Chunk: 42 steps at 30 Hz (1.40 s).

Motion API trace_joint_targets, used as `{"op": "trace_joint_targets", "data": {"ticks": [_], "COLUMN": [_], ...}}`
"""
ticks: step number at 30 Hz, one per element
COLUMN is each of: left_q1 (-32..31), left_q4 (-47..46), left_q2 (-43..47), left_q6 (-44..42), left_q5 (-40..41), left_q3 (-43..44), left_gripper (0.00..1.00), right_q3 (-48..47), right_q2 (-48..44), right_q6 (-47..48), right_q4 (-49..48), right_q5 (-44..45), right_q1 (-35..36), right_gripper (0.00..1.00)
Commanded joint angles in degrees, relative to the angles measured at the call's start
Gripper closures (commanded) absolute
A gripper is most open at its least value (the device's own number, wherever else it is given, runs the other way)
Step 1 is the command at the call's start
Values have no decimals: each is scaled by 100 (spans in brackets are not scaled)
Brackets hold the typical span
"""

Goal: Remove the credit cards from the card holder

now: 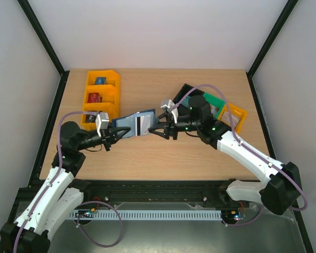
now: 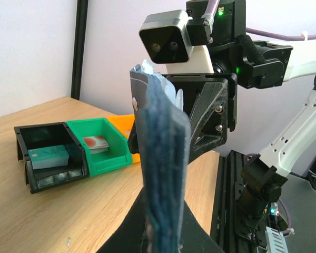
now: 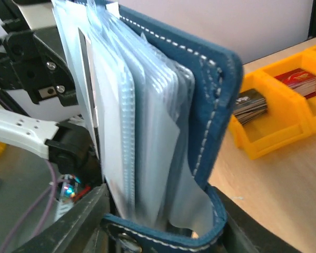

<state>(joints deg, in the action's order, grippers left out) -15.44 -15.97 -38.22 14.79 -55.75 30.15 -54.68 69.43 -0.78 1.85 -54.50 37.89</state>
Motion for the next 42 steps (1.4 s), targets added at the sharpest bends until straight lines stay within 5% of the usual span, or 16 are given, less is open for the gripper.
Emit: {"op": "trace_joint_targets", "data": {"ticks": [1, 10, 15, 18, 21, 22, 27, 31, 34, 42], "left_q1": [29, 32, 28, 28, 39, 48, 422, 667, 674, 338], "left_q4": [-245, -160, -98, -58, 78, 133, 435, 321, 59, -577], "left_q2": [58, 65, 77, 98, 108, 98, 78, 199, 214, 70], "left_q6": [-69, -153, -169, -114, -25, 52, 633, 876, 1126, 1811], "left_q5": [-132, -82, -16, 277, 1299, 1721, 3720, 3603, 3093, 1948], "left_q3": [-71, -114, -130, -156, -222, -237, -278, -362, -468, -755], "left_gripper": [98, 98, 98, 94, 42, 31, 12, 11, 13, 35], "right_q3": [-114, -127, -239, -231, -227, -235, -237, -980, -1582, -2163], "right_q2": [125, 403, 561, 507, 384, 353, 407, 1148, 1769, 2385], "right_q6": [-224, -747, -831, -839, -723, -681, -1109, -1500, -1673, -1565], "right_q4": [-290, -692, -671, -706, -466, -288, 431, 1987, 2764, 2473], "right_q5": [-523, -1197, -1346, -1190, -530, -169, 2489, 4233, 4757, 4187], "right_q1": [-18, -15, -17, -18, -18, -23, -45, -45, 69, 866], "right_gripper": [56, 59, 95, 98, 98, 98, 98, 98, 98, 98]}}
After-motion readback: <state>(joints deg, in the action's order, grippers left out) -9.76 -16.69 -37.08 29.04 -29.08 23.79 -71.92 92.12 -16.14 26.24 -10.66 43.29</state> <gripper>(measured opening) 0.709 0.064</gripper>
